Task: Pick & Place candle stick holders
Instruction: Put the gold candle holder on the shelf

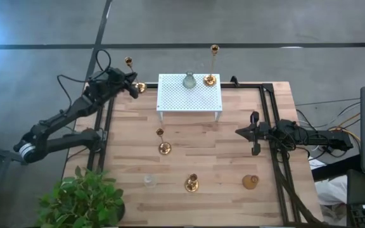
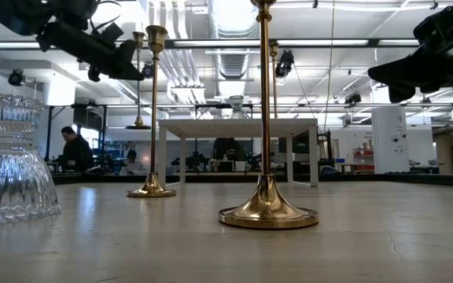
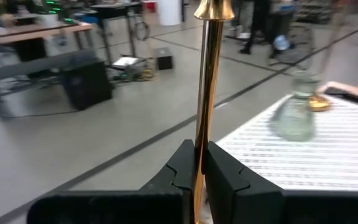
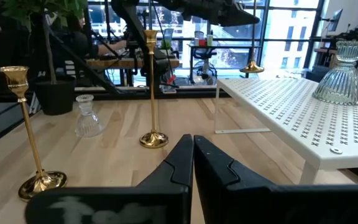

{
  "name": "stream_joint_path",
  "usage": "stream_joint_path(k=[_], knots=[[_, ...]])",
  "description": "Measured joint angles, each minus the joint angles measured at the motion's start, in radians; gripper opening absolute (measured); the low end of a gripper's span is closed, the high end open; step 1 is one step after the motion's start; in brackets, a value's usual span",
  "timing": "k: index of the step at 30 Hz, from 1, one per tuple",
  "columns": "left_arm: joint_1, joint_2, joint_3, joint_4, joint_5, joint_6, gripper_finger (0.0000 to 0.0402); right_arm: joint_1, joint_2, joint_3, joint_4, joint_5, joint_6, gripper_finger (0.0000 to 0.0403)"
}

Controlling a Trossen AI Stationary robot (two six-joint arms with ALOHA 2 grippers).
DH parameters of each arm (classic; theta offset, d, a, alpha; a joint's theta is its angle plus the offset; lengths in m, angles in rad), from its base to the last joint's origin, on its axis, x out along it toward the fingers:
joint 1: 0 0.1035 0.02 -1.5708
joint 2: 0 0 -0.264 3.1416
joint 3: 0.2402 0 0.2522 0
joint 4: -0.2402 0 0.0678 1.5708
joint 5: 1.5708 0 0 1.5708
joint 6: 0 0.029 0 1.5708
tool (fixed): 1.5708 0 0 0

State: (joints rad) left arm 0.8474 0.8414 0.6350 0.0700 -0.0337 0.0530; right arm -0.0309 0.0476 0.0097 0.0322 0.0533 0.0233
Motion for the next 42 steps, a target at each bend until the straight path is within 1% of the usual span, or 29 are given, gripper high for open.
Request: stream_joint_path(k=[4,9,14,20,23,30,36,39,42], knots=[[0.0,-0.013,0.0,0.0,0.05,-0.025,0.002,0.0,0.0,0.0,0.0,0.0,0.001,0.0008],[0.0,-0.055,0.003,-0.001,0.047,-0.027,0.002,0.0,0.0,0.0,0.0,0.0,0.001,0.0008],[0.0,-0.087,0.045,-0.018,0.024,0.005,0.002,0.0,0.0,0.0,0.0,0.0,0.001,0.0008],[0.0,-0.092,0.147,-0.174,0.018,0.046,0.002,0.0,0.0,0.0,0.0,0.0,0.0,0.0008],[0.0,-0.093,0.192,-0.249,0.044,0.056,0.002,0.0,0.0,0.0,0.0,0.0,0.002,0.0008],[0.0,-0.109,0.264,-0.443,0.065,0.062,0.002,0.0,0.0,0.0,0.0,0.0,0.0,0.0008],[0.0,-0.14,0.283,-0.46,0.109,0.051,0.002,0.0,0.0,0.0,0.0,0.0,0.0,0.0008],[0.0,-0.156,0.294,-0.5,0.142,0.031,0.002,0.0,0.0,0.0,0.0,0.0,0.001,0.0008],[0.0,-0.179,0.299,-0.539,0.144,0.028,0.002,0.0,0.0,0.0,0.0,0.0,0.001,0.0008]])
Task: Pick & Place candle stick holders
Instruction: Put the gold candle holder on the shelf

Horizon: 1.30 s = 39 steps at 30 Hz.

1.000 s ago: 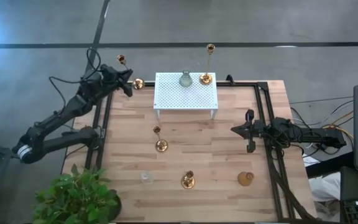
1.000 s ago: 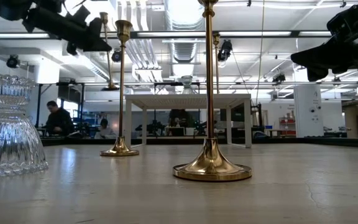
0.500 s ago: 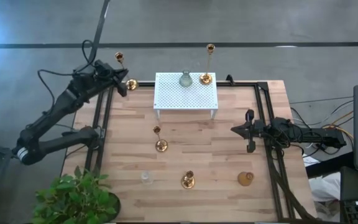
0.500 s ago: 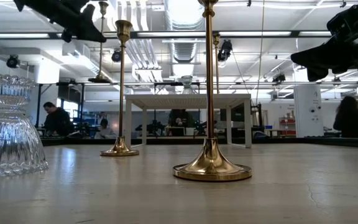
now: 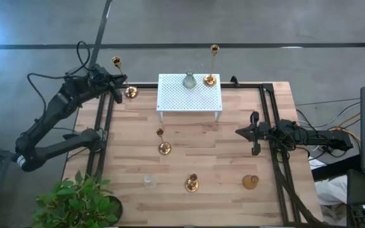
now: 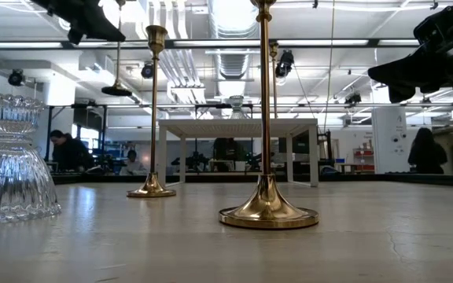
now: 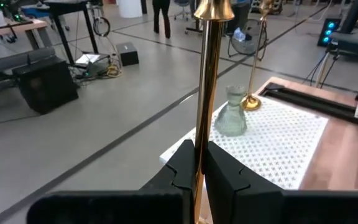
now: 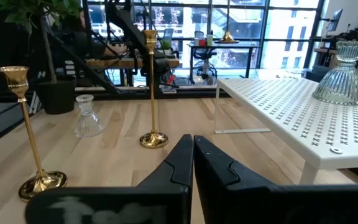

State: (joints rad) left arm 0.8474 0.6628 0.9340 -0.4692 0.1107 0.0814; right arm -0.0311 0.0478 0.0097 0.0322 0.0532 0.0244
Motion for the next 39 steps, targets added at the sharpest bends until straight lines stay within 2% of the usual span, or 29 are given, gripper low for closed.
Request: stream_joint_path(k=[4,6,15,25,30,33,39], knots=[[0.0,-0.037,0.0,-0.044,-0.066,0.029,0.002,0.0,0.0,0.0,0.0,0.0,-0.001,0.0008],[0.0,-0.052,0.0,-0.05,-0.067,0.03,0.002,0.0,0.0,0.0,0.0,0.0,0.001,0.0008],[0.0,-0.087,0.068,-0.059,0.051,-0.024,0.002,0.0,0.0,0.0,0.0,0.0,0.0,0.0008],[-0.001,-0.092,0.308,-0.385,0.112,-0.056,0.002,0.0,0.0,0.0,0.0,0.0,0.0,0.0008],[-0.002,-0.108,0.338,-0.342,0.238,-0.151,0.002,0.0,0.0,0.0,0.0,0.0,0.0,0.0008],[-0.001,-0.098,0.307,-0.314,0.256,-0.179,0.002,0.0,0.0,0.0,0.0,0.0,-0.001,0.0008],[-0.014,-0.075,0.255,-0.146,0.315,-0.219,0.002,0.0,0.0,0.0,0.0,0.0,0.0,0.0008]])
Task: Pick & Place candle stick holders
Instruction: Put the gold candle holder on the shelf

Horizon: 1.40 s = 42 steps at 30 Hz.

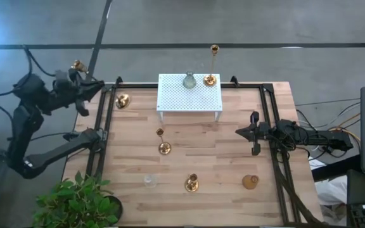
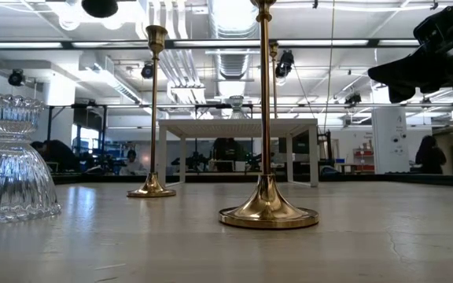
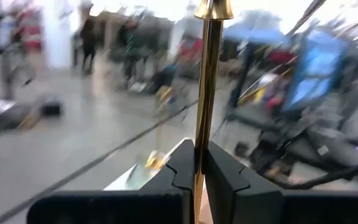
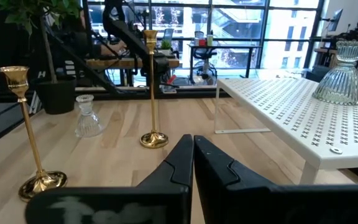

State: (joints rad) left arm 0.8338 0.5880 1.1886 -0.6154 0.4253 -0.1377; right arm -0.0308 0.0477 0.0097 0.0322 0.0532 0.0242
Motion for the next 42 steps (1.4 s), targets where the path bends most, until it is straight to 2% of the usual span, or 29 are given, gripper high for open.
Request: stream_joint_path(k=[2,10,13,19,22,28,36,42], knots=[[-0.014,0.011,-0.024,0.098,0.035,-0.026,0.002,0.0,0.0,0.0,0.0,0.0,0.0,0.0008],[-0.16,0.117,-0.103,0.22,0.03,-0.045,0.002,0.0,0.0,0.0,0.0,0.0,0.0,0.0008],[-0.244,0.183,-0.105,0.282,-0.032,-0.017,0.002,0.0,0.0,0.0,0.0,0.0,-0.001,0.0008],[-0.354,0.34,-0.074,0.364,-0.263,0.069,0.002,0.0,0.0,0.0,0.0,0.0,-0.001,0.0008],[-0.356,0.41,-0.035,0.384,-0.361,0.11,0.002,0.0,0.0,0.0,0.0,0.0,-0.001,0.0008],[-0.351,0.545,0.01,0.434,-0.439,0.137,0.002,0.0,0.0,0.0,0.0,0.0,-0.001,0.0008],[-0.345,0.655,0.019,0.567,-0.622,0.146,0.002,0.0,0.0,0.0,0.0,0.0,0.001,0.0008],[-0.31,0.712,0.019,0.59,-0.666,0.14,0.002,0.0,0.0,0.0,0.0,0.0,-0.001,0.0008]])
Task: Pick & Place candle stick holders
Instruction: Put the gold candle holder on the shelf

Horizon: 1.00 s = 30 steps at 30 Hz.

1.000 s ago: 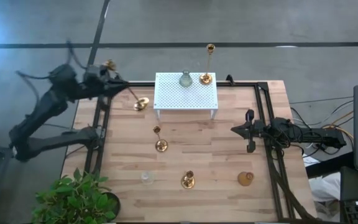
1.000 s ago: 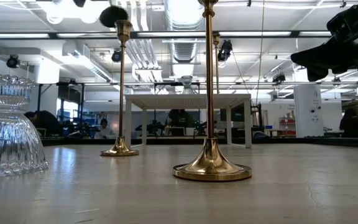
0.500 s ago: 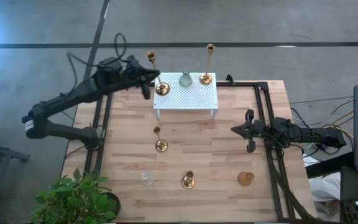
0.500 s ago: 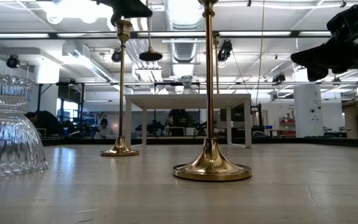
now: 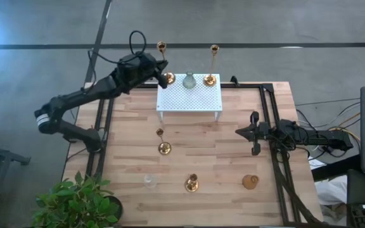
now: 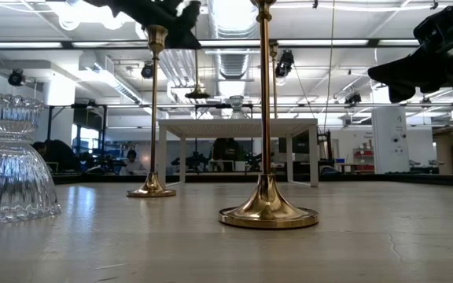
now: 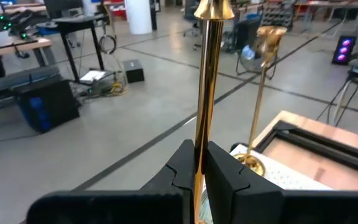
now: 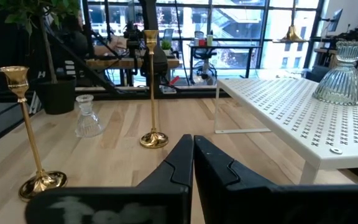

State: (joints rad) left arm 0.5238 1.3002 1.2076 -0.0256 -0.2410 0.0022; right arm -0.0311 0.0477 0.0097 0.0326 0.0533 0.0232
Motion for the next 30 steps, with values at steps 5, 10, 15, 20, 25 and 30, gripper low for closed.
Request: stream_joint_path(k=[5,10,15,20,25,30], knots=[[0.023,0.055,-0.001,0.022,-0.008,-0.002,0.002,0.0,0.0,0.0,0.0,0.0,0.0,0.0008],[0.036,0.107,-0.001,0.048,-0.033,0.003,0.002,0.0,0.0,0.0,0.0,0.0,0.0,0.0008],[0.049,0.144,-0.002,0.077,-0.049,0.02,0.002,0.0,0.0,0.0,0.0,0.0,0.0,0.0008],[0.073,0.169,-0.002,0.105,-0.057,0.019,0.002,0.0,0.0,0.0,0.0,0.0,0.0,0.0008],[0.093,0.191,-0.002,0.133,-0.049,-0.027,0.002,0.0,0.0,0.0,0.0,0.0,0.0,0.0008],[0.103,0.205,-0.002,0.139,-0.035,-0.061,0.002,0.0,0.0,0.0,0.0,0.0,0.0,0.0008]])
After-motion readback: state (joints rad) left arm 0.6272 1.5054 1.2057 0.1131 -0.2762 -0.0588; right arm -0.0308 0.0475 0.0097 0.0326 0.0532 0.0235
